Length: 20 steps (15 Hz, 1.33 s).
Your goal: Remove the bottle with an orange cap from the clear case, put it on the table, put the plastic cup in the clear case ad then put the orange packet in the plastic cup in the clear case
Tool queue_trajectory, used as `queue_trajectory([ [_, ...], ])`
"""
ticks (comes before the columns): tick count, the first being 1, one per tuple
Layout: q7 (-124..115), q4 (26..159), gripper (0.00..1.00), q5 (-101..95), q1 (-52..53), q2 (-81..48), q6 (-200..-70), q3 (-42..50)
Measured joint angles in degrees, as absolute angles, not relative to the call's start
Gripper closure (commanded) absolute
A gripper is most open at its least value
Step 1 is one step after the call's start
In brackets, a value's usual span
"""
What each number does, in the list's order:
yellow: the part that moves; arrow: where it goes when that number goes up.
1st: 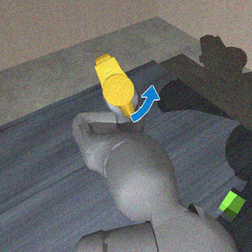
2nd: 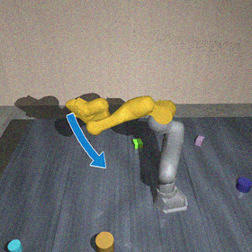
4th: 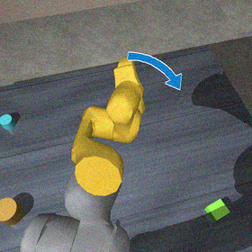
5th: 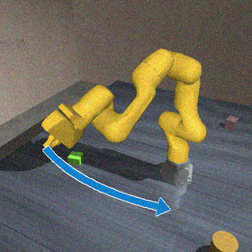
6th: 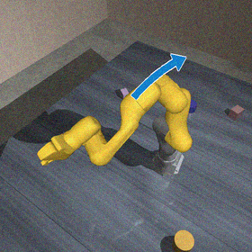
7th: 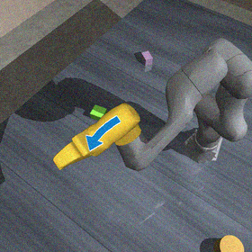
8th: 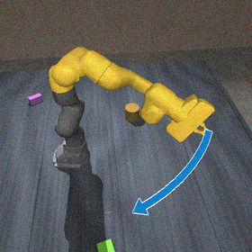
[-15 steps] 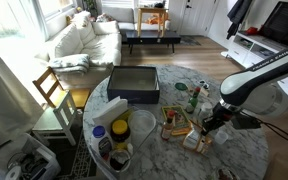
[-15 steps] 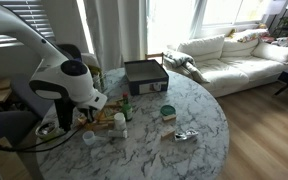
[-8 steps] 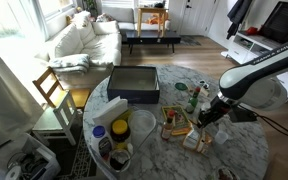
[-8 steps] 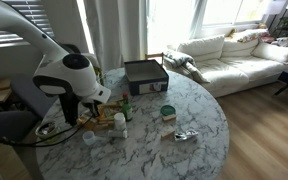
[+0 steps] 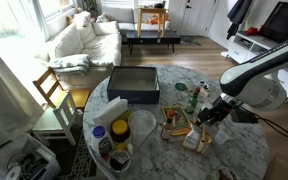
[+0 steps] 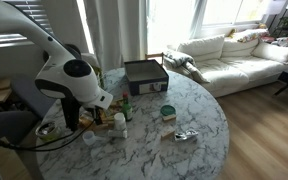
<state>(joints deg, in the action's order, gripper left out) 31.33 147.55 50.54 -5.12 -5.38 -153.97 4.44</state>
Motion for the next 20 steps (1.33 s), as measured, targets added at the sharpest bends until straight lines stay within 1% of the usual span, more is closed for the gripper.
queue_trajectory([
  [3,34.5,147.6,0.0,54.6,-5.1,-6.5,-154.0,4.1],
  [4,35.4,147.6,0.07,55.9,-5.1,-7.0,-154.0,3.8],
  [5,36.2,147.6,0.23,57.1,-5.1,-7.5,-154.0,3.4],
  [6,36.9,147.6,0.35,58.1,-5.1,-8.0,-154.0,3.0],
  [7,37.5,147.6,0.42,59.0,-5.0,-8.4,-154.0,2.7],
  [8,37.9,147.6,0.51,59.8,-4.9,-8.8,-154.0,2.3],
  [10,38.5,147.5,0.65,60.9,-4.9,-9.4,-154.0,1.9],
  [11,38.7,147.5,0.73,61.3,-4.9,-9.5,-154.0,1.8],
  [14,38.7,147.2,0.95,61.5,-5.0,-9.5,-154.0,1.8],
  [15,38.7,147.0,0.99,61.5,-5.0,-9.5,-154.0,1.8],
  [16,38.7,146.9,1.0,61.5,-5.0,-9.5,-154.0,1.8],
  [20,38.7,146.1,1.0,61.0,-4.9,-8.7,-154.0,1.8],
])
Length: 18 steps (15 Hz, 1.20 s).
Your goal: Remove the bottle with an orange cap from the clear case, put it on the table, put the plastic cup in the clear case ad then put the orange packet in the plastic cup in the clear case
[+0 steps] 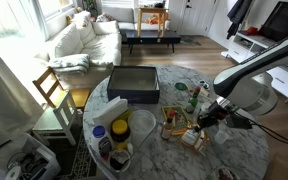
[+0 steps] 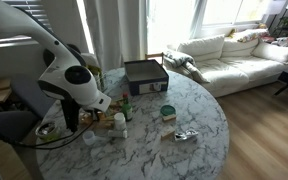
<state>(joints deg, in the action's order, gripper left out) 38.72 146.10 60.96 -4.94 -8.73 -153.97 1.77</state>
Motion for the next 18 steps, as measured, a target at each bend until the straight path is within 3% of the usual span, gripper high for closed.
queue_trajectory([
  [6,30.0,143.7,1.0,48.3,-4.9,-1.2,-149.9,2.3],
  [12,17.4,136.3,1.0,32.8,-4.9,10.3,-133.8,3.3],
  [18,16.9,129.0,1.0,34.4,-1.5,13.6,-121.8,3.3],
])
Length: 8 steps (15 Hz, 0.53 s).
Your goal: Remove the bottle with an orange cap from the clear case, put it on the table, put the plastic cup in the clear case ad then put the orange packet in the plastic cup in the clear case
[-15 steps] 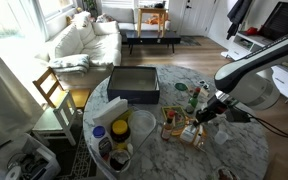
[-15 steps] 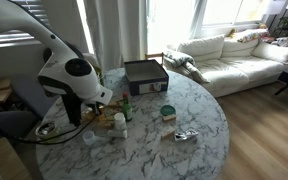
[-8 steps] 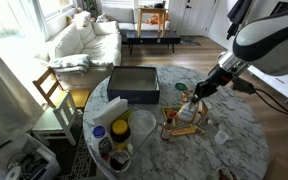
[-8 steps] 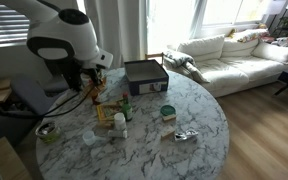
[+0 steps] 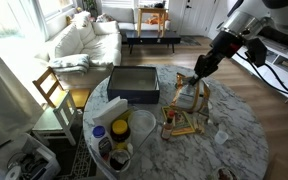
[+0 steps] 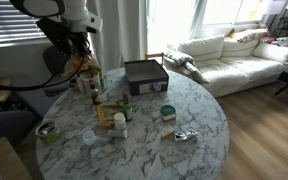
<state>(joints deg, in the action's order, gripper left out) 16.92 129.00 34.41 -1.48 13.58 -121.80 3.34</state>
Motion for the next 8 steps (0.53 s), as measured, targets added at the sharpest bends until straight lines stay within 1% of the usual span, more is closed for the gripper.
queue_trajectory([
  [4,17.1,129.1,1.0,40.0,2.5,12.6,-122.3,1.7],
  [6,17.1,129.9,1.0,43.1,4.0,11.3,-128.3,-0.2],
  [8,17.5,130.7,1.0,47.2,5.6,10.1,-138.4,-2.2],
])
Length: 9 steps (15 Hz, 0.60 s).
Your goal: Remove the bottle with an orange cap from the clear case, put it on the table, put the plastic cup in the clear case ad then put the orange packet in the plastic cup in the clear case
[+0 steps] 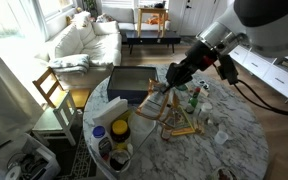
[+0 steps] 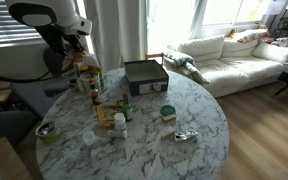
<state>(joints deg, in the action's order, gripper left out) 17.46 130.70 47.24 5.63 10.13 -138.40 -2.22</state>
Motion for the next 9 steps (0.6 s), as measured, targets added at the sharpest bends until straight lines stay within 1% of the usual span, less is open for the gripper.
queue_trajectory([
  [2,19.4,131.4,0.99,51.3,7.2,8.9,-148.4,-3.8],
  [3,19.7,131.4,0.99,51.6,7.6,8.4,-149.9,-4.1],
  [9,19.6,131.1,1.0,51.5,7.5,8.4,-149.6,-3.9],
])
